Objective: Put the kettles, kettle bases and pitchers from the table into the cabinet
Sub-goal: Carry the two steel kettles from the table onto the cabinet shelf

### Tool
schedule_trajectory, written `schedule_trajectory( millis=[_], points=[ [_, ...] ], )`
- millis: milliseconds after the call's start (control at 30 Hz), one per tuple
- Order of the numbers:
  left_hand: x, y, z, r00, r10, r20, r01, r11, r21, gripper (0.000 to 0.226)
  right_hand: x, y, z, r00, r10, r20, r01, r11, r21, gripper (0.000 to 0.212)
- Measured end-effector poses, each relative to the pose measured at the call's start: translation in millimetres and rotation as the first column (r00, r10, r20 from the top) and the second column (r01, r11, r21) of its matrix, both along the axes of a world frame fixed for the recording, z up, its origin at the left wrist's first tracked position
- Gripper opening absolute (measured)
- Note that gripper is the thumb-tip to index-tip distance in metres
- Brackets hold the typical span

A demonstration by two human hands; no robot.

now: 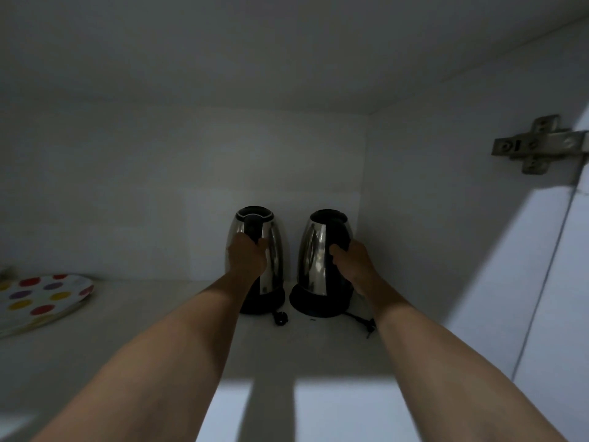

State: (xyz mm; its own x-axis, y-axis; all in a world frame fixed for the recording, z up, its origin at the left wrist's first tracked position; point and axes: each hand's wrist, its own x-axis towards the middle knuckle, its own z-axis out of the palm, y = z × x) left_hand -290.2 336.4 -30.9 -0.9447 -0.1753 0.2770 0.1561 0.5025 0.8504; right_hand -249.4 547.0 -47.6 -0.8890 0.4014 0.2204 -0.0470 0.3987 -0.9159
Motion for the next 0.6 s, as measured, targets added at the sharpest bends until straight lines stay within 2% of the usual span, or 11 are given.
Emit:
schedule_trajectory(
  millis=[67,133,267,333,600],
  points=[
    [-1.3,1.6,2.7,1.000,0.010,0.006,-0.010,1.000,0.011,0.042,-1.2,0.0,2.2,1.000,0.010,0.005,-0.010,1.000,-0.013,0.037],
    [-3.4,1.4,2.2,1.000,0.031,-0.003,-0.031,0.999,0.013,0.042,-0.9,-0.2,4.4,1.000,0.028,0.011,-0.028,0.999,-0.037,0.026],
    [-9.0,0.0,0.8,0.999,0.050,0.003,-0.050,0.999,-0.010,0.045,-2.2,3.6,5.2,0.999,0.036,0.000,-0.036,0.998,-0.061,0.022],
    [-10.2,0.2,0.4,0.998,0.061,0.001,-0.061,0.998,-0.010,0.045,-2.3,5.0,5.0,0.999,0.041,-0.017,-0.042,0.998,-0.044,0.015],
    [-8.0,-0.6,-0.7,0.997,0.079,0.014,-0.079,0.997,-0.021,0.045,8.7,16.8,6.7,0.999,0.003,-0.043,-0.002,1.000,0.020,0.014]
  ],
)
